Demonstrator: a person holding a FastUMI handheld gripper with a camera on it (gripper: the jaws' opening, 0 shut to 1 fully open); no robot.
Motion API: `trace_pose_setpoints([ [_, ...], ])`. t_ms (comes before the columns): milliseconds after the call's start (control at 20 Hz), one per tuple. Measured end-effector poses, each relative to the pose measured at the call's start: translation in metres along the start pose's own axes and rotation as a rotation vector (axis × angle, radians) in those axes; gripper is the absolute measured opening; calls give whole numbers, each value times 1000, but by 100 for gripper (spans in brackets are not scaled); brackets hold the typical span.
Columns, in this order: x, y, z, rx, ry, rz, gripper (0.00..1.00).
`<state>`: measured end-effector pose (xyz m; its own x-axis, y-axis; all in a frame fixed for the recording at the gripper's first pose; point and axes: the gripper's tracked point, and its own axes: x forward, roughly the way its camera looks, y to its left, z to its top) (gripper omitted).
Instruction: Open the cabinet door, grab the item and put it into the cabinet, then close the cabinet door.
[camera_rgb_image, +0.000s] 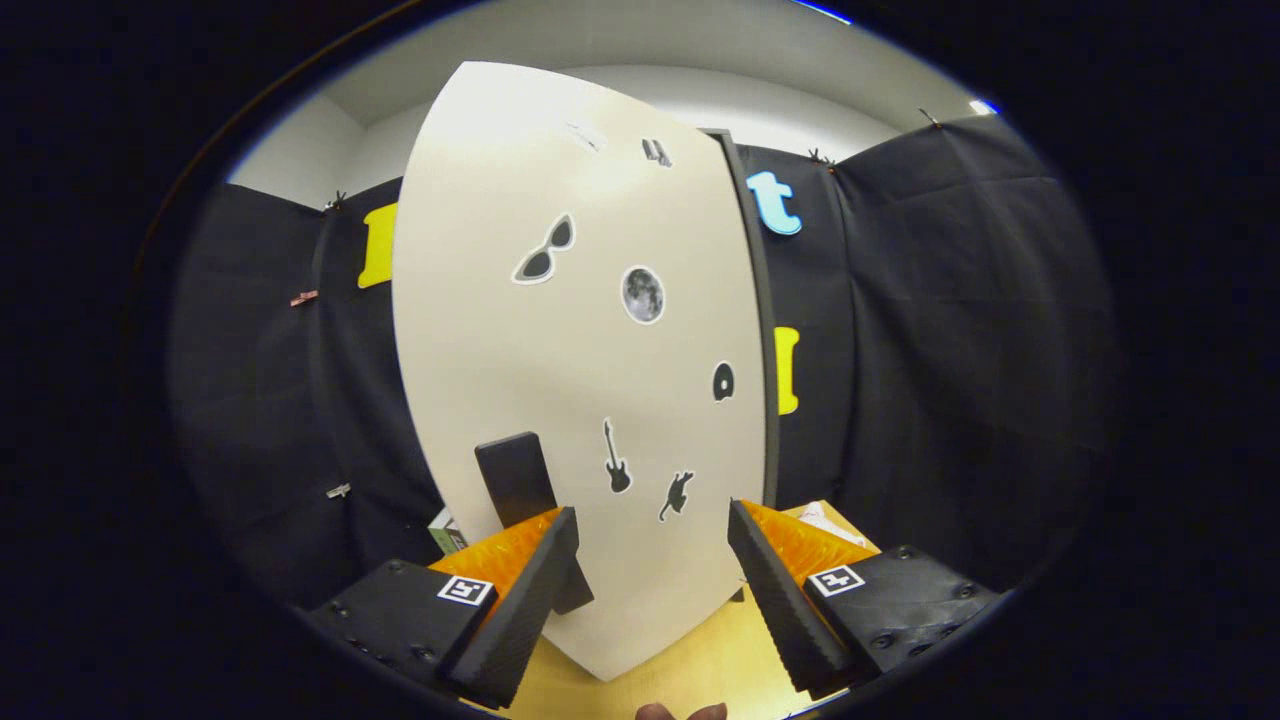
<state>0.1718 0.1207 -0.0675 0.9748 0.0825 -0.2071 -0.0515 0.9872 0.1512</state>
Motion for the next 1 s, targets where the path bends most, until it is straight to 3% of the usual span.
trace_pose_setpoints([
  [300, 3, 39, 4, 8, -15, 42, 98],
  [1000, -13, 21, 21, -12, -65, 9, 98],
])
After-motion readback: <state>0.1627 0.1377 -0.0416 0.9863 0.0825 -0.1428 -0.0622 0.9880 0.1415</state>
